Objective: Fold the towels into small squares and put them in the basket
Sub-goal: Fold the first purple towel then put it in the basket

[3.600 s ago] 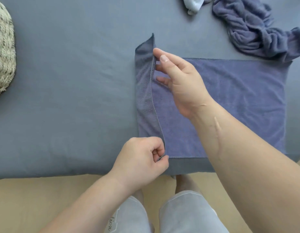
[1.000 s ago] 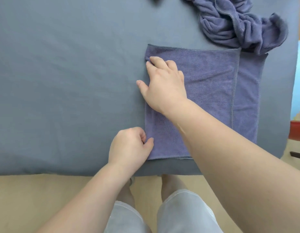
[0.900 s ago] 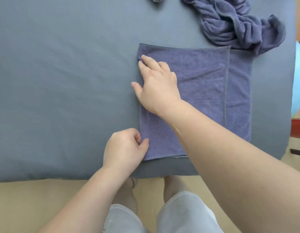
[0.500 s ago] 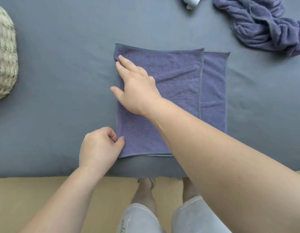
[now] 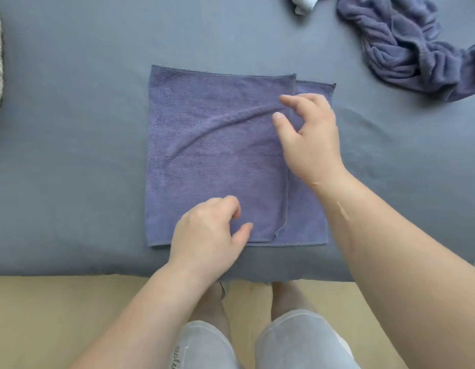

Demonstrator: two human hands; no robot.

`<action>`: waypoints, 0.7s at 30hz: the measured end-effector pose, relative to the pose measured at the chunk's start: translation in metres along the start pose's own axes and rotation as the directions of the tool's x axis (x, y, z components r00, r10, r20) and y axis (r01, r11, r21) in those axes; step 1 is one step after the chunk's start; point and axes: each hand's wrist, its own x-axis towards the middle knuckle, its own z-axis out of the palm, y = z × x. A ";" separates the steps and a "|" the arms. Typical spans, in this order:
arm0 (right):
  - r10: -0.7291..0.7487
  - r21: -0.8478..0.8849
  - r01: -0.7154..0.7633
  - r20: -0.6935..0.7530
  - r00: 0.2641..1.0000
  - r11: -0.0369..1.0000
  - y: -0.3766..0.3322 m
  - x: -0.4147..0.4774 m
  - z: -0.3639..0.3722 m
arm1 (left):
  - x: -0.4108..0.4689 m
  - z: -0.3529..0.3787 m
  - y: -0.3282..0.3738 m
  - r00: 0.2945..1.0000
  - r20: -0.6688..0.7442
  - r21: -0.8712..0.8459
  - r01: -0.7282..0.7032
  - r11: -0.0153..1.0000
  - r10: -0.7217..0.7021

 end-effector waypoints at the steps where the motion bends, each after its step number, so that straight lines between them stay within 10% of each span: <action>1: 0.051 0.017 -0.051 0.000 0.999 0.999 0.011 0.003 -0.012 | 0.002 0.010 0.011 0.999 0.012 -0.011 -0.048 0.999 0.048; 6: 0.214 0.113 -0.236 0.174 0.961 0.965 0.047 0.012 -0.041 | 0.008 0.050 0.046 0.991 0.059 0.021 -0.121 0.992 0.120; 14: -0.056 -0.087 0.086 0.301 0.952 0.993 0.037 0.021 -0.034 | 0.007 0.067 0.041 0.996 0.082 0.035 -0.025 0.999 0.022; 21: 0.024 -0.132 0.018 0.309 0.951 0.991 0.024 0.036 -0.019 | 0.011 0.068 0.044 0.994 0.107 0.043 0.018 0.999 -0.022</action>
